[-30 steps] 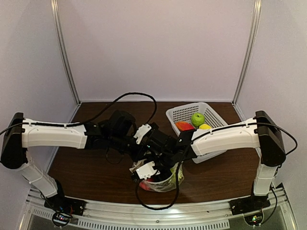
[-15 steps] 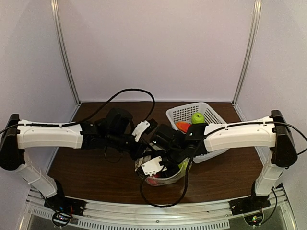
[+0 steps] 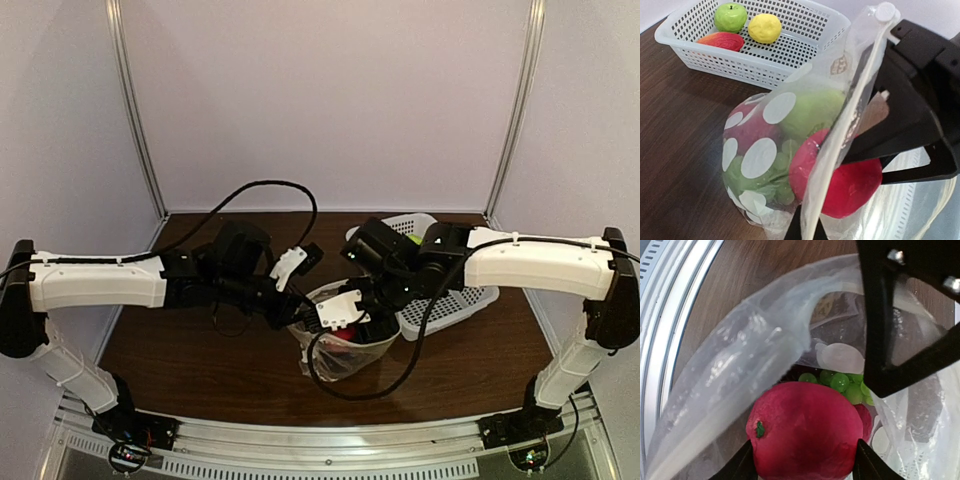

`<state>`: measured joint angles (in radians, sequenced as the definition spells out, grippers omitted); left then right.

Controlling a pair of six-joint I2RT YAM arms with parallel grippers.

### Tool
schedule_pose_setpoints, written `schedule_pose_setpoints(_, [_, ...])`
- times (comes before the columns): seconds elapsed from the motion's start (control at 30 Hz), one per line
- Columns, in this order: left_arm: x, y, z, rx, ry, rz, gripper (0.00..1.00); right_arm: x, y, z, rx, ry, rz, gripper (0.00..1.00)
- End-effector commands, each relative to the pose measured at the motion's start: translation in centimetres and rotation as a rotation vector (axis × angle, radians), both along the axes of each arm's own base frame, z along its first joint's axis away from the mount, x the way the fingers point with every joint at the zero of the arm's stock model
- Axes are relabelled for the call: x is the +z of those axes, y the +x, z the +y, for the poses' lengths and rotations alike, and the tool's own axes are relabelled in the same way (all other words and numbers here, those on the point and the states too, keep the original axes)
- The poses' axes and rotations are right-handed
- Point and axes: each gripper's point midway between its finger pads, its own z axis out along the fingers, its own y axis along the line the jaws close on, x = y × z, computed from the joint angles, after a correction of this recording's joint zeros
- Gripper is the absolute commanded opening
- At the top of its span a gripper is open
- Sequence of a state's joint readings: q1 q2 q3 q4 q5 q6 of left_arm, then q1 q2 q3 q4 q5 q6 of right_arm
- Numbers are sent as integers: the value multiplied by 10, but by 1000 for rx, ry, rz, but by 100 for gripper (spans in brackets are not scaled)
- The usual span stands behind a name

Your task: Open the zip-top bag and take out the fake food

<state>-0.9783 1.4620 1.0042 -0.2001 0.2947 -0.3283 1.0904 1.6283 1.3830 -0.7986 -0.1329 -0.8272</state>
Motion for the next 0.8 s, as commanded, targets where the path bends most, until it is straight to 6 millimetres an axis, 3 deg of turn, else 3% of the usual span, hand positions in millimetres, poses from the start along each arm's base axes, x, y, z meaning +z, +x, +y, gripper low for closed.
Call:
schedule_pose_setpoints(0.0, [0, 7, -1, -2, 7, -13, 0, 44, 4, -2, -49, 93, 23, 46])
schedule_pose_setpoints(0.27, [4, 6, -8, -27, -18, -5, 0, 100, -9, 5, -41, 287, 222, 46])
schedule_pose_setpoints(0.43, [6, 7, -8, -25, -30, -6, 0, 117, -3, -1, -72, 351, 270, 46])
schedule_pose_setpoints(0.6, [6, 8, -4, -18, -27, -6, 0, 151, 20, -26, -154, 461, 310, 45])
schedule_pose_setpoints(0.77, [6, 10, -3, -11, -34, -6, 0, 167, 67, -72, -307, 580, 330, 45])
